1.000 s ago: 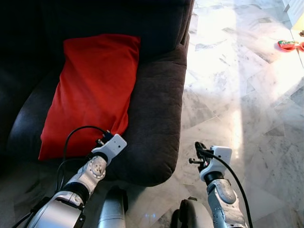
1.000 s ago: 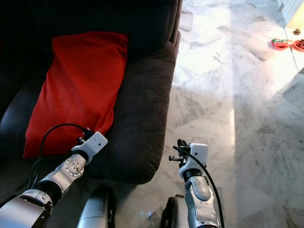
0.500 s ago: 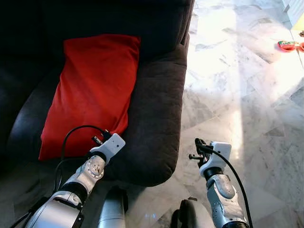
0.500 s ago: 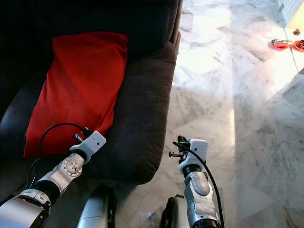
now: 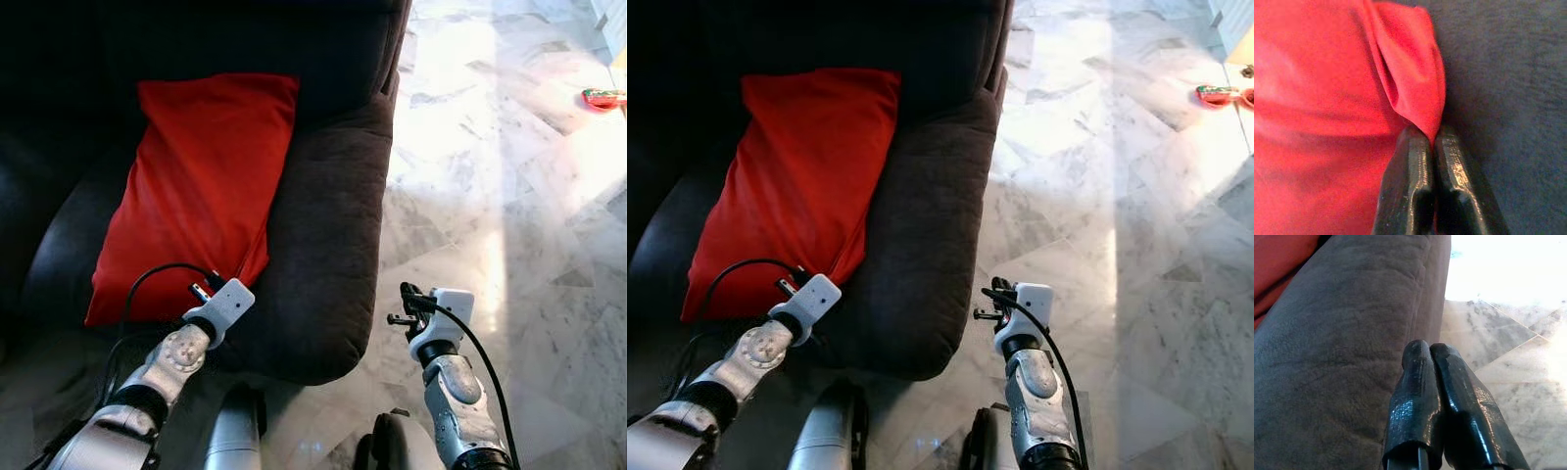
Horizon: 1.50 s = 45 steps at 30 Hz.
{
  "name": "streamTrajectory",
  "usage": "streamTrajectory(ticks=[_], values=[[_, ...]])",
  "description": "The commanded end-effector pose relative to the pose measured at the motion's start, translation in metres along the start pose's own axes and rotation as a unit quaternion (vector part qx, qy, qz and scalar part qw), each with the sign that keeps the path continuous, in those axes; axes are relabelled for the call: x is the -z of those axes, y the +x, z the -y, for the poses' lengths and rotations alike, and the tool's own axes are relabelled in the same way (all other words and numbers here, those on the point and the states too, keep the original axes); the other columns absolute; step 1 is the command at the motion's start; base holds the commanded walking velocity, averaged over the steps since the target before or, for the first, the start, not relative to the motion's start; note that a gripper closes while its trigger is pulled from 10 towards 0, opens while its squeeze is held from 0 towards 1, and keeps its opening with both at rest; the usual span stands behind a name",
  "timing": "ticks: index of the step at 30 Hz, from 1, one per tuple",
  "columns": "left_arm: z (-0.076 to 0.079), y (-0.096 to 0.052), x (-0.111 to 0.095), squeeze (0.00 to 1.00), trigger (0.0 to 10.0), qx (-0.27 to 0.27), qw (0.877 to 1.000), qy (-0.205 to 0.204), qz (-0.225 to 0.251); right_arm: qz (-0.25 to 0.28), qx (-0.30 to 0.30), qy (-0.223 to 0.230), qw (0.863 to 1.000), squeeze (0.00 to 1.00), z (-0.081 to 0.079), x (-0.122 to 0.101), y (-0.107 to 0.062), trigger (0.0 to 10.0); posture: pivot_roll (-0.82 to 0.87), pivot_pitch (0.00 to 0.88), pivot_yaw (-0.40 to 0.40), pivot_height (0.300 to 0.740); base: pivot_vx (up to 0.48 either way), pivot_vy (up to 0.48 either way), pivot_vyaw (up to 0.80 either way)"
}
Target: Move the pillow to the sofa from floor
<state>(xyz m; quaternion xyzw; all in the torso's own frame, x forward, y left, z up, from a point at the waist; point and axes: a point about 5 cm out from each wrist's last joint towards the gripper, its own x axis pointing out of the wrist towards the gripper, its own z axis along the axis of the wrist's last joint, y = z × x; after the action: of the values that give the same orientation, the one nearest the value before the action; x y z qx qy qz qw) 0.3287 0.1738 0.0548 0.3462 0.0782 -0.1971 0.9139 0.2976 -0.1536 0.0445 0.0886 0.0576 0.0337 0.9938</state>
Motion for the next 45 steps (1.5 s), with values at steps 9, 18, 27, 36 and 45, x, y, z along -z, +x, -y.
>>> streamTrajectory(ticks=[9,18,27,36,45], values=[[-0.001,-0.042,0.020,0.00,10.0,0.110,0.993,0.041,0.029,-0.010,0.009,0.006,1.000,0.00,0.005,0.005,0.000,10.0,0.13,0.211,0.019,0.654,0.000,0.000,0.00],[-0.026,-0.078,0.023,0.00,10.0,0.147,0.985,0.092,0.009,-0.011,0.004,0.004,1.000,0.00,0.005,0.003,0.004,10.0,0.15,0.207,0.009,0.654,0.000,0.000,0.00],[-0.032,-0.099,0.040,0.00,10.0,0.144,0.978,0.134,-0.066,-0.015,-0.003,0.002,1.000,0.00,0.003,0.005,0.005,10.0,0.16,0.200,0.001,0.654,0.000,0.000,0.00],[-0.038,-0.079,0.033,0.00,10.0,-0.001,0.991,0.089,-0.098,-0.018,-0.003,0.000,1.000,0.00,0.004,0.006,0.006,10.0,0.15,0.189,0.002,0.654,0.000,0.000,0.00],[-0.037,-0.056,0.015,1.00,10.0,-0.173,0.967,-0.187,-0.024,-0.016,-0.001,0.001,1.000,0.00,0.003,0.006,0.007,10.0,0.14,0.175,0.009,0.654,0.000,0.000,0.00]])
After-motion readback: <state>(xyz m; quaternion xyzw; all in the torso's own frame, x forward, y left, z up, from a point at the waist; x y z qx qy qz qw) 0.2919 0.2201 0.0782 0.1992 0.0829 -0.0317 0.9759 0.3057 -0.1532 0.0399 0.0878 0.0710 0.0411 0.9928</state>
